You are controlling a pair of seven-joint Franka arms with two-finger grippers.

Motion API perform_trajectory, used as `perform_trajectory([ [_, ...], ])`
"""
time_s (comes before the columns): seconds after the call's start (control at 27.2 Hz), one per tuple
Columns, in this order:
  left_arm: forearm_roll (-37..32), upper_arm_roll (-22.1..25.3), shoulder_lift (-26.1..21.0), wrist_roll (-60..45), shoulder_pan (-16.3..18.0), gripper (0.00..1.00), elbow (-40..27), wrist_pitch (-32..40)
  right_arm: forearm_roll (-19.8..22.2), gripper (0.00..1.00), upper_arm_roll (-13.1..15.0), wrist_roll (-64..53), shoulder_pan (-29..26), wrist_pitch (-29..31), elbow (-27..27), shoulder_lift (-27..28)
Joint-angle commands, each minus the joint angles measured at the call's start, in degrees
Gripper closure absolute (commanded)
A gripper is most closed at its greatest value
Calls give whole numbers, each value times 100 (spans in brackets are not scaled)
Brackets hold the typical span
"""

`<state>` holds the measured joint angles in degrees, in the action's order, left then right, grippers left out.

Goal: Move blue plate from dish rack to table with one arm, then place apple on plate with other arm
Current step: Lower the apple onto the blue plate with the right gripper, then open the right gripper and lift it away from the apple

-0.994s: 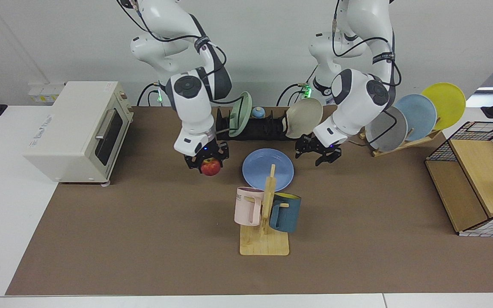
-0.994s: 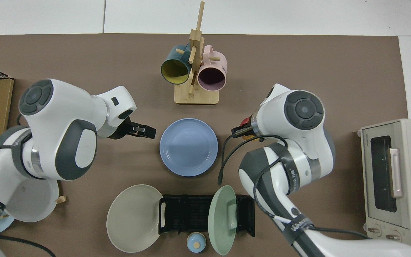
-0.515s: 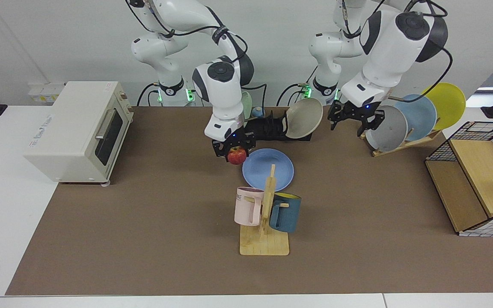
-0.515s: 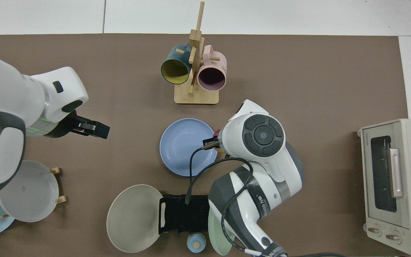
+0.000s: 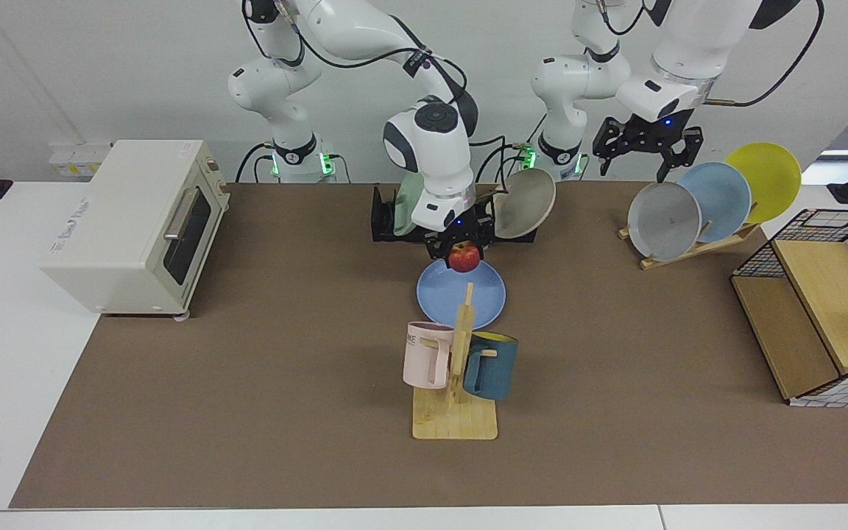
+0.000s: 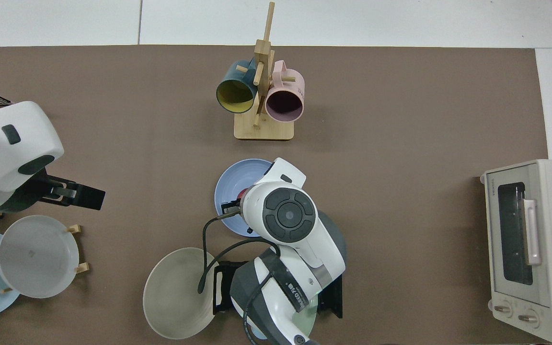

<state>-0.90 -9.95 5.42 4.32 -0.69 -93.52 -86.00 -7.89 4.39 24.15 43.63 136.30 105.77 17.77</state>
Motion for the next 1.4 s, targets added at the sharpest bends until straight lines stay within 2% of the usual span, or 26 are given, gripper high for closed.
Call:
perform_trajectory([
  [0.0,-113,72,29,-71,86,0,-26,162,-143,100,36,-884,-56,397,-153,420],
  [0.15,-113,125,29,-89,113,0,1,162,-160,100,36,-1299,-118,423,-153,456],
  [0.55,-113,178,73,-89,130,0,27,145,-169,100,36,-1220,-56,784,-153,711],
  [0.66,-113,178,82,-80,130,0,27,171,-292,100,36,-1185,-39,775,-162,711],
  [0.77,-104,178,125,-115,130,0,27,233,-345,87,36,-1185,-21,775,-83,720],
  [0.96,-7,266,125,-124,139,0,27,268,-345,75,36,-1194,-21,766,-57,720],
  [1.07,2,257,125,-133,139,0,36,268,-345,64,36,-1202,-30,740,22,693],
  [1.33,195,274,125,-186,192,0,36,277,-345,52,36,-1246,-38,740,57,693],
  [1.36,186,266,125,-186,209,0,36,285,-345,46,36,-1246,-30,757,66,702],
])
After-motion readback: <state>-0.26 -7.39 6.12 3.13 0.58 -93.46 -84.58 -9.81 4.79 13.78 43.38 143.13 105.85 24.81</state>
